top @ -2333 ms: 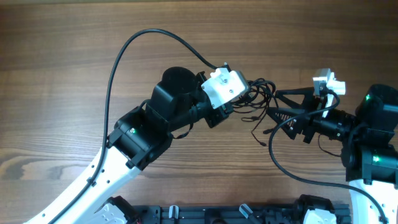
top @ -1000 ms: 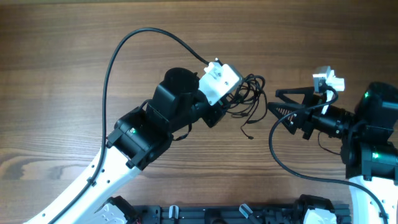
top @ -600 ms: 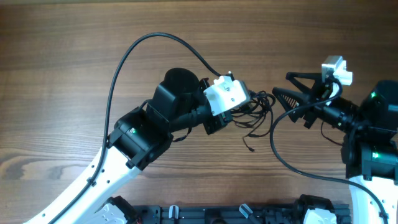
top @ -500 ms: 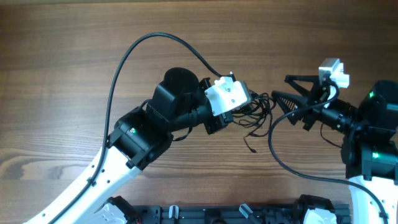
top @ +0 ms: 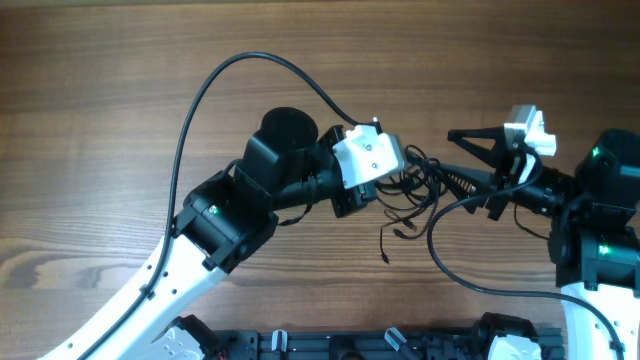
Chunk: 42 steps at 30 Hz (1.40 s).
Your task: Untangle cables
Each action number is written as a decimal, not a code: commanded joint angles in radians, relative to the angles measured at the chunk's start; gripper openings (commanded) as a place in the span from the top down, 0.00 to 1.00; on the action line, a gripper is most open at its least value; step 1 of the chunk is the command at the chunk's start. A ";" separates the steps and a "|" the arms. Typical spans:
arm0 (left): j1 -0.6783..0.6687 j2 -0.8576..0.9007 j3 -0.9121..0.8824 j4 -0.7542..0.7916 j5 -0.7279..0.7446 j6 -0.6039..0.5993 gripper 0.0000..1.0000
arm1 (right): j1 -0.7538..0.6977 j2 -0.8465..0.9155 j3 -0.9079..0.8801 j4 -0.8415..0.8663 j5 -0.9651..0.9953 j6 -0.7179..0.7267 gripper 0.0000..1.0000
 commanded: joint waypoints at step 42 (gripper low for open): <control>-0.105 -0.002 0.006 -0.306 -0.078 -0.017 0.96 | 0.000 0.051 0.012 0.301 0.768 0.257 0.06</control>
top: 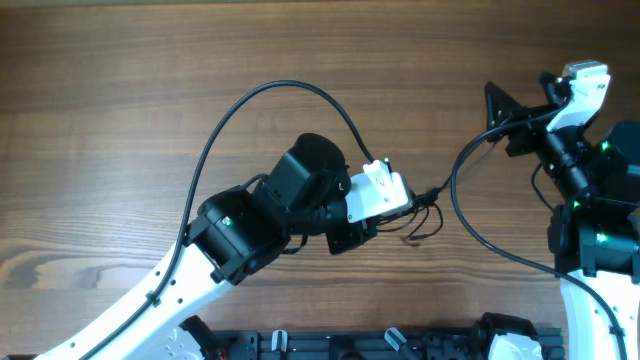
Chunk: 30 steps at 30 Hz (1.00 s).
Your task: Untangle cables
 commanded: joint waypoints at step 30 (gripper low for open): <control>0.093 -0.002 0.006 0.265 -0.136 -0.475 0.96 | -0.001 0.004 0.013 -0.578 -0.318 0.003 0.00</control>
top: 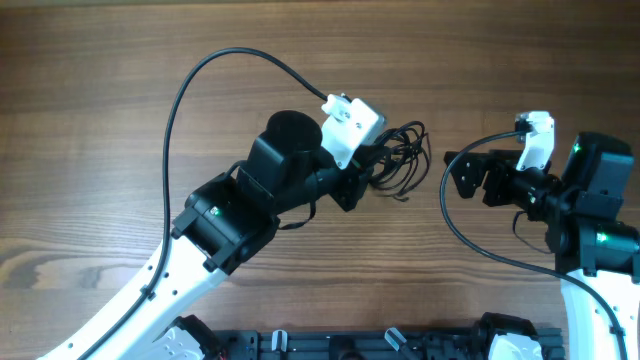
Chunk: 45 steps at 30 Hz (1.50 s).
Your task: Untangle cables
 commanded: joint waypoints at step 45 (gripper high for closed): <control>-0.059 0.053 0.006 0.249 0.020 -0.188 0.96 | 0.001 0.002 0.011 0.000 -0.218 0.179 0.00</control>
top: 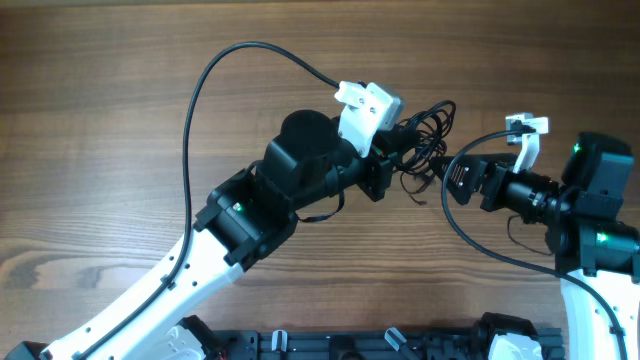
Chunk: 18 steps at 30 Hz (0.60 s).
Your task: Untangle cables
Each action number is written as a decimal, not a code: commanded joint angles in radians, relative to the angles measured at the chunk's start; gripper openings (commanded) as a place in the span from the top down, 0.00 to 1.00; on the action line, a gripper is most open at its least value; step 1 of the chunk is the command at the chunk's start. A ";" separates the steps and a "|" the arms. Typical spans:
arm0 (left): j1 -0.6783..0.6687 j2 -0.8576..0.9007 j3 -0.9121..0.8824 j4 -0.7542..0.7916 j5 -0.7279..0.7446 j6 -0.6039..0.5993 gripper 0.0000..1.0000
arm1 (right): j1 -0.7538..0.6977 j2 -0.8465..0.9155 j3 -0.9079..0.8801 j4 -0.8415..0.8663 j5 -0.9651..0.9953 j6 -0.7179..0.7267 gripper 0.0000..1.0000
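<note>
A tangle of thin black cables [430, 125] bunches up right of the table's middle in the overhead view. My left gripper [400, 155] reaches in from the lower left under its white wrist camera [368, 110]; its fingers are mostly hidden, shut on the left side of the tangle. From the right, my right gripper [449, 172] points left, its fingers apart and its tips at the tangle's lower right edge. A few loose strands [415, 190] trail down between the two grippers.
The wooden table [100, 150] carries nothing else. The left arm's own thick black lead [215, 70] arcs high over the table's left half. The right arm's lead [470, 240] loops low at the right. A black rail [330, 345] runs along the front edge.
My left gripper has carried the tangle a little to the right and farther back. The right gripper, which stood apart from the tangle, now has its tips at the tangle's right edge.
At first both grippers were at the tangle, with the right one wide open on its right side. Then the right arm had pulled far back right while the left held the bundle low. Later the left held it farther back, and now the right gripper meets it again.
</note>
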 commanded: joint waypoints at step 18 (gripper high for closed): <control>0.017 -0.018 0.007 0.134 0.159 0.035 0.96 | 0.000 0.021 0.010 -0.052 0.193 0.057 0.00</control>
